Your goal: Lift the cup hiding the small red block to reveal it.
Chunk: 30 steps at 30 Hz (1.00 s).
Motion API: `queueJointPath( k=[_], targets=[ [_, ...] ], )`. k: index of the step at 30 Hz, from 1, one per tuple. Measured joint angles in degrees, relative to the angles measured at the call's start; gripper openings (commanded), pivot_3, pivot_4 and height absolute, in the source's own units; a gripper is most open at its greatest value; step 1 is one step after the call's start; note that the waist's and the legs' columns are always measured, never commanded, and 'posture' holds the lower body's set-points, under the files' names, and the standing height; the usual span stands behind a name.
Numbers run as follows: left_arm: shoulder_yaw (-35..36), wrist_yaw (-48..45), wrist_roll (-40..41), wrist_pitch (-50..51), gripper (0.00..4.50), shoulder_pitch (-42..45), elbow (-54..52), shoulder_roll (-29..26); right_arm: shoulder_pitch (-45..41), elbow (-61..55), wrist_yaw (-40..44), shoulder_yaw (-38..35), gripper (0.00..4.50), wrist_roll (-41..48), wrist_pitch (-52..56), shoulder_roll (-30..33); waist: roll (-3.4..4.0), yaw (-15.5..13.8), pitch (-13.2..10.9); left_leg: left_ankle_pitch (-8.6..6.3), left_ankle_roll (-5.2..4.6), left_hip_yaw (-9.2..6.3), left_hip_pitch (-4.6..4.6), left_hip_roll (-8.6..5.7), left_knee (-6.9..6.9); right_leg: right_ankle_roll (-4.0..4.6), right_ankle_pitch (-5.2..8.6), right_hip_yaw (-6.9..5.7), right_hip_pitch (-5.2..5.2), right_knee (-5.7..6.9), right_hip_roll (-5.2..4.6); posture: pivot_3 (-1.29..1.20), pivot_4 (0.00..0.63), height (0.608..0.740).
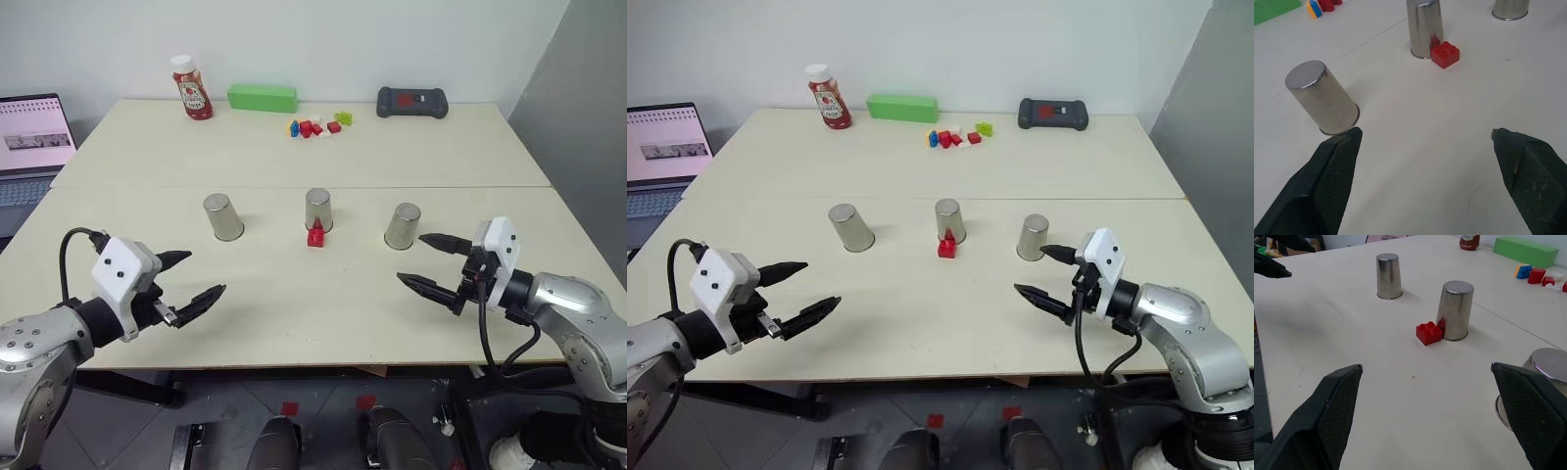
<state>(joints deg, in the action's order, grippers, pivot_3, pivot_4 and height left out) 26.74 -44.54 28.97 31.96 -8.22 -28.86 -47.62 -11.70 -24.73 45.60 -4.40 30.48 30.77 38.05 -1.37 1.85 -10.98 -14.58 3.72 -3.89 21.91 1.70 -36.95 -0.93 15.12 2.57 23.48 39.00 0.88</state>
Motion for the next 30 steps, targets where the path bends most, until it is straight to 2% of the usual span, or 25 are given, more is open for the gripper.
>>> queueJointPath(
  k=[15,30],
  targets=[
    [-0.79,-1.1,-2.28,-2.7,4.5,0.05,1.27,-0.04,1.58,-0.04,-0.8,-0.03,4.48,-0.03,-0.14,-0.85,0.0,0.01,0.0,0.0,0.0,0.0,-0.01,0.0,0.0,0.0,0.0,0.0,0.0,0.0,0.0,0.0,0.15,0.74],
    [-0.3,0.11,-1.21,-0.2,4.5,-1.38,1.42,0.56,1.59,-1.31,-1.64,-0.03,4.48,0.3,0.0,-1.28,0.0,0.01,0.0,0.0,0.0,0.01,0.0,0.0,0.0,0.01,0.01,0.02,0.0,-0.01,0.0,0.0,0.15,0.74]
  ],
)
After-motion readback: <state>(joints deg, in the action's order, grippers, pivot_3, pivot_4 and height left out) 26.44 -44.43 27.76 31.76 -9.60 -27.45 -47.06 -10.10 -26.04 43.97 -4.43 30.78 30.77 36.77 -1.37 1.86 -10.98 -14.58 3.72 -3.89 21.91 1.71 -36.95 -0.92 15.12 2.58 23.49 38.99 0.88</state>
